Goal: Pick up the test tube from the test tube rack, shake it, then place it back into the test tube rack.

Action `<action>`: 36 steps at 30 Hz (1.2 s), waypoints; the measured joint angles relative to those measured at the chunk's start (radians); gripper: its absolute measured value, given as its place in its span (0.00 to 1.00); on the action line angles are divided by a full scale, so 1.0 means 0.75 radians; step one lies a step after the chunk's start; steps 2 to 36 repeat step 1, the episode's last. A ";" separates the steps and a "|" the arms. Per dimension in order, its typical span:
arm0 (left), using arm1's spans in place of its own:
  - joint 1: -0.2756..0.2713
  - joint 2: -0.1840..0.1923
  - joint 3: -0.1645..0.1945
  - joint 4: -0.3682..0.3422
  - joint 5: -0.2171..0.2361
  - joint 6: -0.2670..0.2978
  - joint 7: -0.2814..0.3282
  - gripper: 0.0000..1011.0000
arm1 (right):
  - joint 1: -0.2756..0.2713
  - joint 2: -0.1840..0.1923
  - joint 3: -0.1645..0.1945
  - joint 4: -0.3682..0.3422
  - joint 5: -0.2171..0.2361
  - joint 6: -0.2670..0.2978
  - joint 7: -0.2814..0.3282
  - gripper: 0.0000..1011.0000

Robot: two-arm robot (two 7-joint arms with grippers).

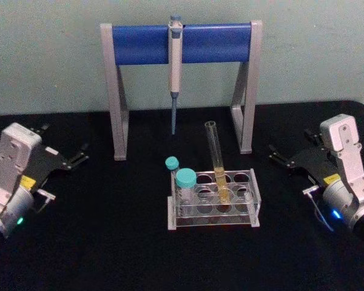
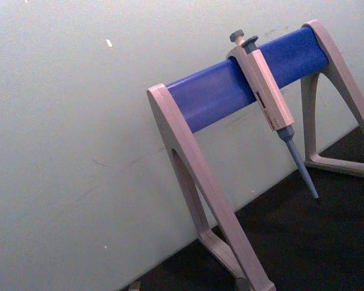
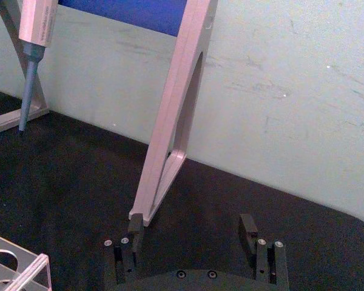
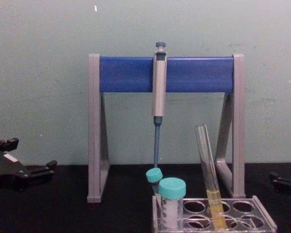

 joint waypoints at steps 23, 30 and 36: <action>0.000 0.000 0.000 0.000 0.000 0.000 0.000 0.99 | 0.000 0.000 0.000 0.000 0.000 0.000 0.000 0.99; 0.000 0.000 0.000 0.000 0.000 0.000 0.000 0.99 | 0.000 0.000 0.000 0.000 0.000 0.000 0.000 0.99; 0.000 0.000 0.000 0.000 0.000 0.000 0.000 0.99 | 0.000 0.000 0.000 0.000 0.000 0.000 0.000 0.99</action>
